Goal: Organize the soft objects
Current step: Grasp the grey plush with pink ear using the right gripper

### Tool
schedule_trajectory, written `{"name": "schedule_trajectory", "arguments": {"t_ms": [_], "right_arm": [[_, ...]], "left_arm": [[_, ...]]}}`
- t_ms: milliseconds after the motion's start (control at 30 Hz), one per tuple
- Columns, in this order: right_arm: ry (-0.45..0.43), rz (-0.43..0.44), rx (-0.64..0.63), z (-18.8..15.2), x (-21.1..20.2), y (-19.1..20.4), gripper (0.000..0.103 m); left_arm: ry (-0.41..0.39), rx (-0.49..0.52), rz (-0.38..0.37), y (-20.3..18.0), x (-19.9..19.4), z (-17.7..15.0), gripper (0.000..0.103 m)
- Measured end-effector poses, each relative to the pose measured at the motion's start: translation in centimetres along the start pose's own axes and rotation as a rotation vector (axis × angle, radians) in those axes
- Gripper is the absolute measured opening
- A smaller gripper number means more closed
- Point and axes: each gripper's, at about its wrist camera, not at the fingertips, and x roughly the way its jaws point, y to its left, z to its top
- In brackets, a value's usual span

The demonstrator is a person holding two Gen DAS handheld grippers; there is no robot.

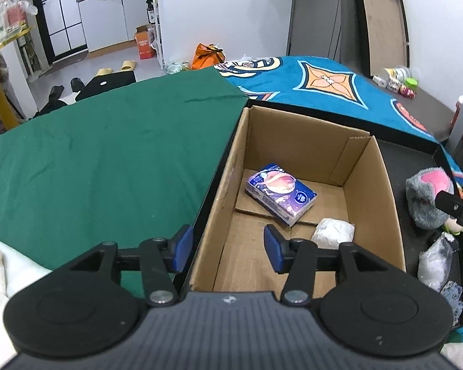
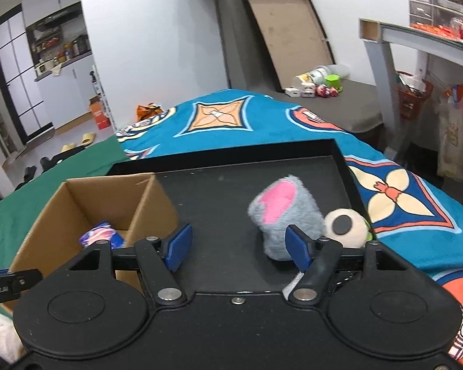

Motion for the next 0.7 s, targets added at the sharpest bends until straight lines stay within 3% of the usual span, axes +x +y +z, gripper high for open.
{"name": "schedule_trajectory", "arguments": {"t_ms": [433,567,700], "right_arm": [[0.023,-0.086,0.01,-0.8,4.0,-3.4,0.067],[0.03,-0.094,-0.003,-1.0,4.7,-3.7,0.076],[0.021,-0.073,-0.019,-1.1,5.0,-3.6,0.077]], "left_arm": [[0.026,0.091,0.078,-2.5,0.6,0.9,0.057],[0.015,0.117,0.115,-3.3,0.7,1.1,0.057],[0.004,0.126,0.15,-3.7,0.8,1.5,0.057]]}}
